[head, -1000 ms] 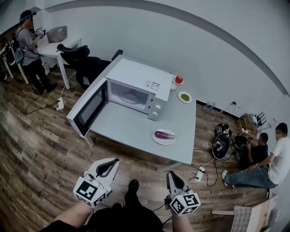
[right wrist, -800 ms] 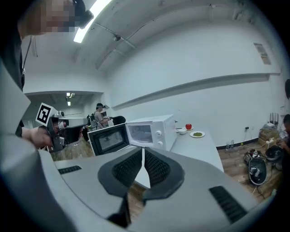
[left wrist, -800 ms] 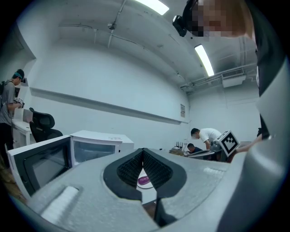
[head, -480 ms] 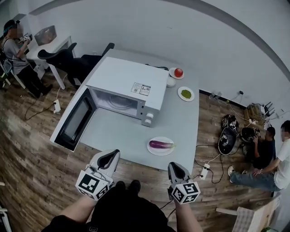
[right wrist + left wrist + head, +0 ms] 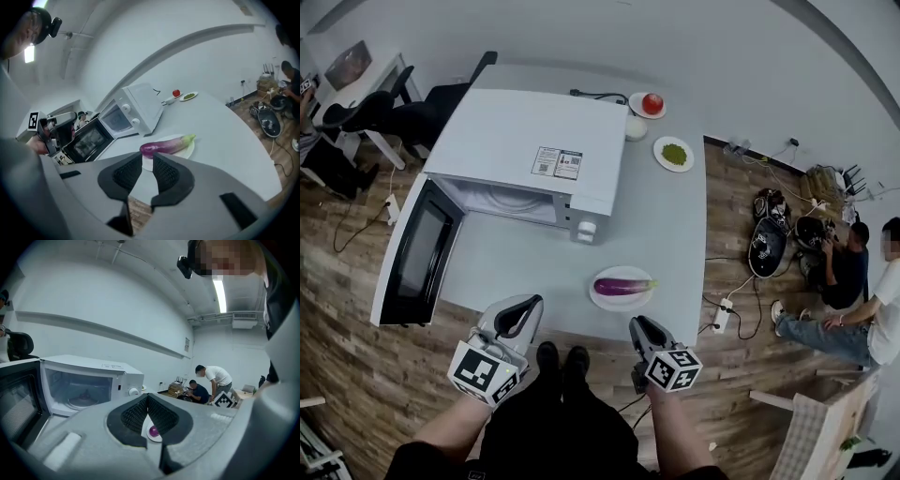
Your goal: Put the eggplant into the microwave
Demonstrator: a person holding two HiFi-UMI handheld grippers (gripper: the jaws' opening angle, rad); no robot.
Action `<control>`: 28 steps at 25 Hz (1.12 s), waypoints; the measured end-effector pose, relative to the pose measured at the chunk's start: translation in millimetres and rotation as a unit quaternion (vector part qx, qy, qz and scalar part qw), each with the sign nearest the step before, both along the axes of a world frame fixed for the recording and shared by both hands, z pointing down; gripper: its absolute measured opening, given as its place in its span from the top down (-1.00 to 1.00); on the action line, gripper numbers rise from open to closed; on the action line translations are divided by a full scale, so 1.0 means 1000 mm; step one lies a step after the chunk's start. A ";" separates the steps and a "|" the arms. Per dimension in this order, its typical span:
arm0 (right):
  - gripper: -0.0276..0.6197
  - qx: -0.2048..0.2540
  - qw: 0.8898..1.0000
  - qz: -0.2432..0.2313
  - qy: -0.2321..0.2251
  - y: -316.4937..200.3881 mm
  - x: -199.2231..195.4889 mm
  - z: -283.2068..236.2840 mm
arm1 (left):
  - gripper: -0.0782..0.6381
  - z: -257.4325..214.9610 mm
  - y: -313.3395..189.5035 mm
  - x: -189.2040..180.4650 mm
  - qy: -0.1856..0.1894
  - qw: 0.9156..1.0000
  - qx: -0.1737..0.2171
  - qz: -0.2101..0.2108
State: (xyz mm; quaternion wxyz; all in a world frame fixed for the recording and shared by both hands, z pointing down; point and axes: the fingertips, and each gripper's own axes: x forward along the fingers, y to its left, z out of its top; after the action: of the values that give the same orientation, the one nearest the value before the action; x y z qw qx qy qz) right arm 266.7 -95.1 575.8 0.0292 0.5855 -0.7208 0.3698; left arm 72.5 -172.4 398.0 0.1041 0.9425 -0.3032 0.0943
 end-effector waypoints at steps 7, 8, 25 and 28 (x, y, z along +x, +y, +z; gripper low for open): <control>0.68 -0.011 0.913 -0.125 0.387 -0.012 0.001 0.017 | 0.76 0.023 -0.011 0.014 -0.003 1.000 -0.015 0.024; 0.68 -0.006 0.884 -0.145 0.444 -0.014 0.002 0.017 | 0.76 0.025 -0.012 0.014 -0.004 1.000 -0.016 0.025; 0.55 0.039 0.656 -0.308 0.688 -0.024 -0.015 0.072 | 0.76 0.062 -0.016 -0.003 0.007 0.999 -0.028 0.015; 0.53 0.038 0.651 -0.315 0.689 -0.023 -0.015 0.078 | 0.76 0.067 -0.013 -0.007 0.010 0.999 -0.032 0.008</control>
State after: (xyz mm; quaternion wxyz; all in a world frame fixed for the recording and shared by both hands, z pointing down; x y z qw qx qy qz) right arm 251.7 -118.3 653.5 0.6102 0.4099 -0.6481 -0.1989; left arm 66.0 -185.4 465.0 0.1359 0.9421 -0.2911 0.0956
